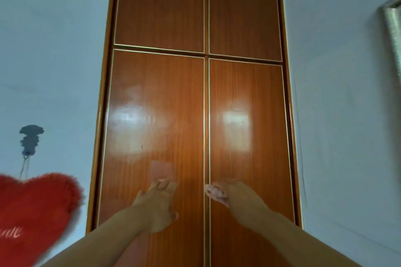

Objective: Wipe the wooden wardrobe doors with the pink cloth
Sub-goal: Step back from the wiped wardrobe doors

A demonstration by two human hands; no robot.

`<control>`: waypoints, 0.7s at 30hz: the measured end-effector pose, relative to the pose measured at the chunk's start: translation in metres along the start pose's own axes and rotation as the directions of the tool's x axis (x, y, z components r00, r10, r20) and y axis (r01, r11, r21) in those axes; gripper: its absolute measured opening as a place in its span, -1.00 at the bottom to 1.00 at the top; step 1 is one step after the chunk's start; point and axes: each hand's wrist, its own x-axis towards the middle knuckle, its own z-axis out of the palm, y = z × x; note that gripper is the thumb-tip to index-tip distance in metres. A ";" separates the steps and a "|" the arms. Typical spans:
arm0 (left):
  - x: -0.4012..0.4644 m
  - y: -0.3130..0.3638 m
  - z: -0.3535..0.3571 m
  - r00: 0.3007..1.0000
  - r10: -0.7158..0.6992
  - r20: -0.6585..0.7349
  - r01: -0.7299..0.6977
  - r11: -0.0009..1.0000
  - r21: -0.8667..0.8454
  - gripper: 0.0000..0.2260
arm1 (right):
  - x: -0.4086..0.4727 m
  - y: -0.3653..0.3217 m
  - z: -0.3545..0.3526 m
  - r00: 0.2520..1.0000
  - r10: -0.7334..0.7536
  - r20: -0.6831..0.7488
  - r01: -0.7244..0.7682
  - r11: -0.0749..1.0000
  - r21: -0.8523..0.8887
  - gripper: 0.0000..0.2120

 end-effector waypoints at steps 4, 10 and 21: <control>-0.040 0.010 -0.028 1.000 -0.013 -0.011 0.013 0.999 -0.036 -0.32 | -0.020 -0.022 -0.023 1.000 -0.013 0.012 0.013 1.000 0.006 -0.72; -0.105 -0.003 -0.060 0.999 -0.001 -0.047 0.000 1.000 -0.023 -0.38 | -0.045 -0.075 -0.038 0.998 0.029 -0.051 -0.024 0.995 0.098 -0.69; -0.202 -0.034 -0.078 0.995 0.064 -0.076 -0.071 0.994 -0.086 -0.29 | -0.128 -0.158 -0.054 0.997 -0.028 -0.070 0.016 0.987 -0.157 -0.72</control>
